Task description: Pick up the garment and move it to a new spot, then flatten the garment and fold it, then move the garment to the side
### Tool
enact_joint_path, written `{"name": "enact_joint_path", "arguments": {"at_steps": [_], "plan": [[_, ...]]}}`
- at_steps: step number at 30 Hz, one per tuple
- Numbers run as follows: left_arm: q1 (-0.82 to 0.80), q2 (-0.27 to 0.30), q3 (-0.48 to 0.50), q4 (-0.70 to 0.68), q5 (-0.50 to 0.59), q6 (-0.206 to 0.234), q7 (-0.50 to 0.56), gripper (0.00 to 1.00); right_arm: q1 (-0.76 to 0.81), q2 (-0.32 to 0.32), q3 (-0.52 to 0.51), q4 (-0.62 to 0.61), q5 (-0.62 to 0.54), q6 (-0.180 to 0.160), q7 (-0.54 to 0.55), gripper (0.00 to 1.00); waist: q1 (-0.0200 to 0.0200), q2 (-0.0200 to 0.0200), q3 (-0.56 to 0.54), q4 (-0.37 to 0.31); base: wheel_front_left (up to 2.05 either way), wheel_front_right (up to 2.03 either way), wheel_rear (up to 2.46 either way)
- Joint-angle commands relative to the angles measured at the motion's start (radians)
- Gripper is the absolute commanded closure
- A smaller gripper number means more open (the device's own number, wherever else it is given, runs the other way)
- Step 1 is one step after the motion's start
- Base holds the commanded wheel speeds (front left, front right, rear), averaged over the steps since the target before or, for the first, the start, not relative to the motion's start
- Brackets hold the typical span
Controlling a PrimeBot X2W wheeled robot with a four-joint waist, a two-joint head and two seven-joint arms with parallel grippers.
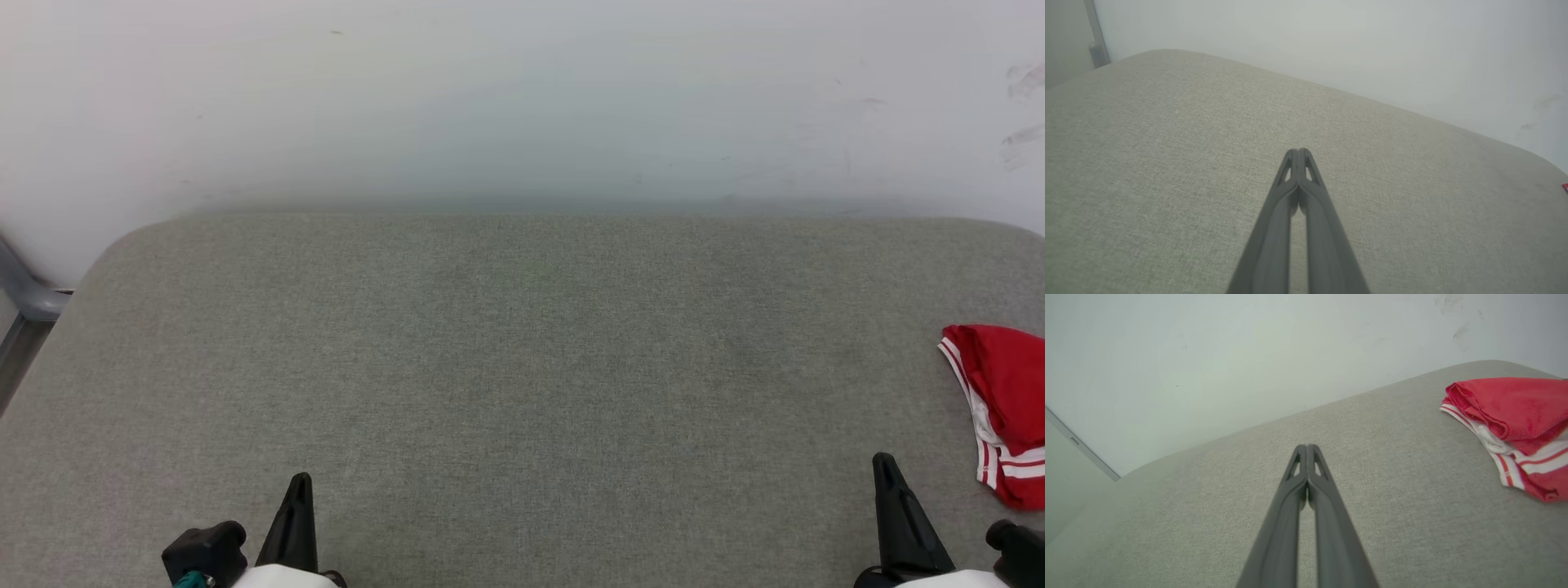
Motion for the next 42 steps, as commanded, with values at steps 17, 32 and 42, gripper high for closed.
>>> {"name": "enact_joint_path", "arguments": {"at_steps": [17, 32, 42], "plan": [[-0.073, -0.008, 0.038, 0.003, -0.324, -0.038, 0.076, 1.0, -0.083, -0.011, 0.001, 0.026, 0.32, 0.0, 0.071, 1.0, 0.0, -0.0001, 0.006, -0.005, 0.0, 0.0, 0.0], [-0.103, -0.012, 0.062, 0.016, -0.536, -0.062, 0.128, 1.0, -0.122, -0.012, -0.001, 0.052, 0.527, 0.0, 0.122, 1.0, 0.0, -0.0001, 0.01, -0.01, 0.0, 0.0, 0.0], [-0.121, -0.015, 0.076, 0.023, -0.66, -0.074, 0.158, 1.0, -0.144, -0.013, -0.003, 0.069, 0.647, 0.0, 0.152, 1.0, 0.0, -0.0001, 0.013, -0.012, 0.0, 0.0, 0.0]]}}
